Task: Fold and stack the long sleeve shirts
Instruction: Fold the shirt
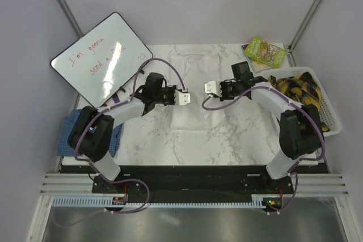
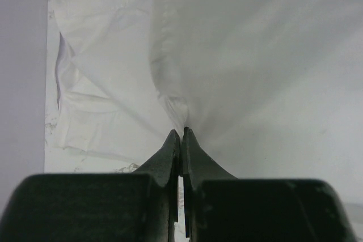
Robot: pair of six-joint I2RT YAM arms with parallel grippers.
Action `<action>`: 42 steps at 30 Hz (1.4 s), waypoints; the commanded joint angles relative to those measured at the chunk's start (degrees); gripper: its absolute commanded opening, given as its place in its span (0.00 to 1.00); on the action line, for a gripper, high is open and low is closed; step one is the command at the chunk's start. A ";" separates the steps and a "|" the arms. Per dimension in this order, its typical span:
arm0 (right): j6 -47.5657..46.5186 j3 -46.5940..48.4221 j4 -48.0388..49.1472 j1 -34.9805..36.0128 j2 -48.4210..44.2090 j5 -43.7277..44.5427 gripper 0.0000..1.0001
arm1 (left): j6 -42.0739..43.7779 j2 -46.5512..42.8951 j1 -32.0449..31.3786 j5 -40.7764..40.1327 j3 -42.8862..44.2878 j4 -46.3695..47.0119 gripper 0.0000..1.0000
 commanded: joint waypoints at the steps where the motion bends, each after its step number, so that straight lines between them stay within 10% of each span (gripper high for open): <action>1: -1.30 6.47 4.82 -1.04 8.83 -1.99 0.00 | 6.03 8.28 3.08 1.77 5.96 4.54 0.02; 30: 5.20 15.89 13.44 -4.56 21.42 3.02 0.02 | 4.89 21.92 7.22 -6.14 19.23 5.68 0.03; 37: 18.19 19.58 13.89 -6.04 16.86 7.59 0.36 | -10.56 19.48 10.38 -10.72 29.25 -3.26 0.40; 40: 26.28 21.60 9.51 -6.49 13.43 5.07 0.37 | -16.11 14.56 11.35 -8.88 28.38 -8.17 0.79; 42: 32.42 23.45 4.42 -6.31 12.55 2.77 0.38 | -20.85 12.09 11.18 -6.86 28.55 -12.49 0.81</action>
